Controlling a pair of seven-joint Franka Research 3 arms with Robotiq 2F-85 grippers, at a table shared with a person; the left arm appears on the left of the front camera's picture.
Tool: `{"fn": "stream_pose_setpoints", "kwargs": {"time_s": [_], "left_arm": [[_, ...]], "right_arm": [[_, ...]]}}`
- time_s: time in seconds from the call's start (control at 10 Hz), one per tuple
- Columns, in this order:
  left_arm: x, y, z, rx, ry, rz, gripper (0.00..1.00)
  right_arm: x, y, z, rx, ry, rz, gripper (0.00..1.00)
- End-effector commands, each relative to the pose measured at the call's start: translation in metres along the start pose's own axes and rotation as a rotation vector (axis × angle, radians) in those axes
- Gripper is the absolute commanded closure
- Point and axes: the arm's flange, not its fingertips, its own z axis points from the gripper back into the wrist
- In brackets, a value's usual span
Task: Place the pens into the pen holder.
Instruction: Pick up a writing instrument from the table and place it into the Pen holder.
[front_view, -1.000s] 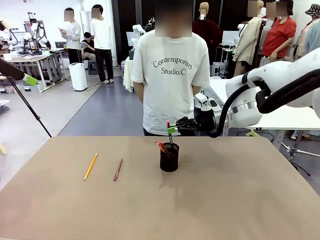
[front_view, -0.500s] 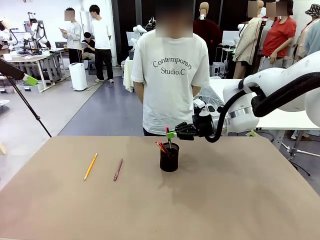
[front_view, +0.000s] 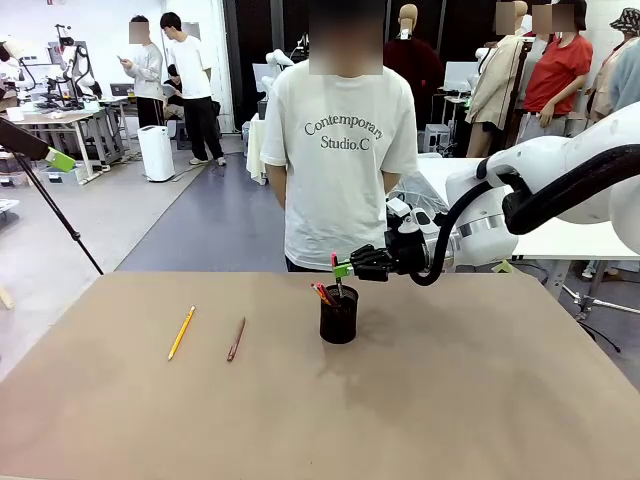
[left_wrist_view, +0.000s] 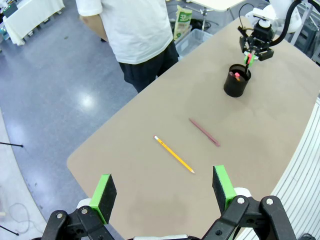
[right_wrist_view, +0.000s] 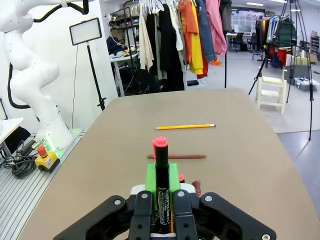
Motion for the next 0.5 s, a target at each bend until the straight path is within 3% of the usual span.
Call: {"fn": "stream_pose_setpoints", "kwargs": {"time_s": [0.0,0.4], "left_arm": [[-0.001,-0.001,0.001,-0.004,-0.002,-0.007,0.0],[-0.001,-0.001,0.001,-0.004,-0.002,-0.007,0.0]], "right_arm": [[0.0,0.0,0.0,0.0,0.0,0.0,0.81],[0.013,0.006,0.007,-0.036,0.06,0.048,0.07]]}}
